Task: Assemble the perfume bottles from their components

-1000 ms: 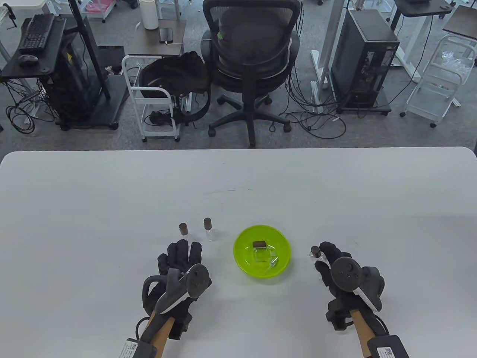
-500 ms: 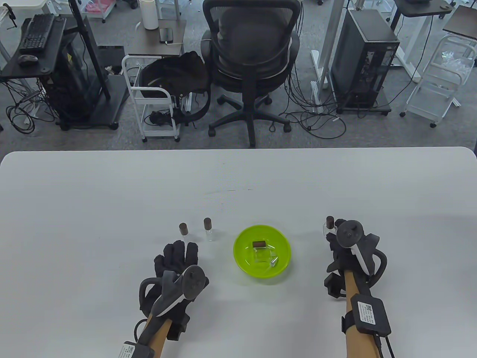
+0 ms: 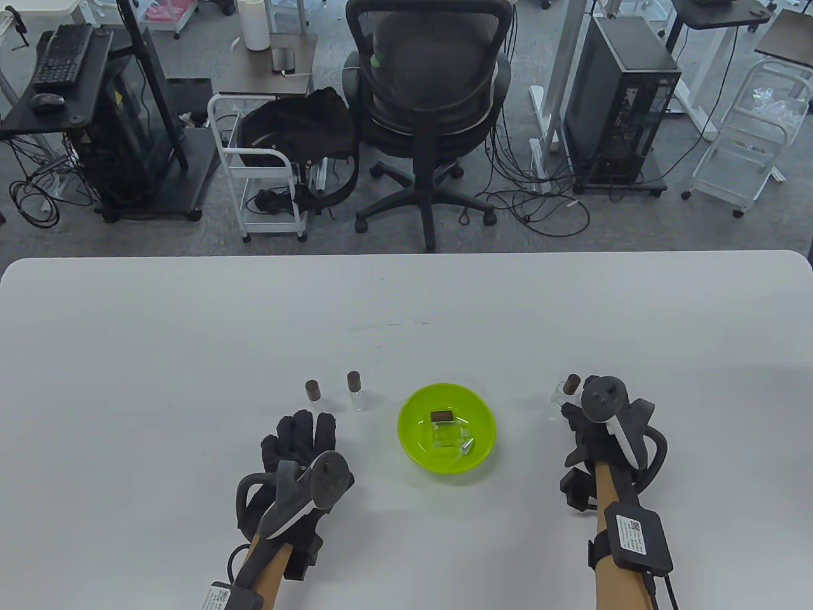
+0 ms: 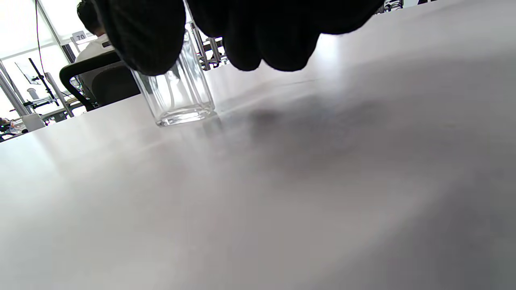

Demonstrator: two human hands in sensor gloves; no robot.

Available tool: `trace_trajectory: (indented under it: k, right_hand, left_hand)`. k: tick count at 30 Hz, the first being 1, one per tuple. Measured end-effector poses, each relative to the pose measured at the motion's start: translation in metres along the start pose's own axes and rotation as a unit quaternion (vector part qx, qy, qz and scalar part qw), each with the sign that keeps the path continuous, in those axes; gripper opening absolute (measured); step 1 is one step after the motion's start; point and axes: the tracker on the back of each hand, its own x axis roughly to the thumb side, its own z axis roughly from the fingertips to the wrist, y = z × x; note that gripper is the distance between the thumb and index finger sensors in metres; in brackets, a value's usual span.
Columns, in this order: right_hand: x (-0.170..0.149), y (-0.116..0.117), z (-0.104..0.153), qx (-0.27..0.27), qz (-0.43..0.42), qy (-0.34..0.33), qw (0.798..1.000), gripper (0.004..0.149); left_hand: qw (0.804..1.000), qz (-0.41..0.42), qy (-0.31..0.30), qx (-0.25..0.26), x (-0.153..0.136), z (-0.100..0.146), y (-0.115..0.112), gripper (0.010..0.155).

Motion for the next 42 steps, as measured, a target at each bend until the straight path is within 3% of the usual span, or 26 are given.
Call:
trace_trajectory:
  k: [8,12,15,19,23,28,33,38,42]
  right_hand:
    - [0.012,-0.028,0.030,-0.070,0.070,-0.056,0.994,0.072]
    - [0.042,-0.055,0.060,-0.133,0.072,-0.109,0.982,0.069]
    - [0.071,-0.059,0.083,-0.145,0.070,-0.150,0.976,0.068]
    - [0.122,-0.036,0.110,-0.082,0.125,-0.203,0.968,0.066]
    - [0.163,0.005,0.121,-0.017,0.196,-0.232,0.953,0.064]
    - [0.191,0.041,0.120,-0.021,0.265,-0.234,0.935,0.070]
    - [0.199,0.061,0.116,0.011,0.307,-0.213,0.928,0.076]
    - [0.201,0.067,0.117,-0.012,0.330,-0.215,0.919,0.079]
    - [0.202,0.072,0.114,-0.024,0.342,-0.208,0.916,0.073]
  left_hand:
    - [1.000,0.001,0.008,0.000,-0.002,0.000,0.001,0.096]
    - [1.000,0.001,0.011,0.002,-0.003,0.001,0.001,0.096]
    - [1.000,0.000,0.012,0.005,-0.003,0.001,0.001,0.096]
    - [1.000,0.000,0.012,0.007,-0.004,0.002,0.001,0.096]
    - [1.000,0.002,0.012,0.008,-0.004,0.003,0.001,0.096]
    - [1.000,0.003,0.012,0.006,-0.004,0.004,0.000,0.096]
    - [1.000,0.002,0.012,0.006,-0.004,0.004,0.000,0.096]
    - [1.000,-0.003,0.014,0.005,-0.003,0.005,0.000,0.096]
    - [1.000,-0.007,0.014,0.002,-0.002,0.005,-0.001,0.095]
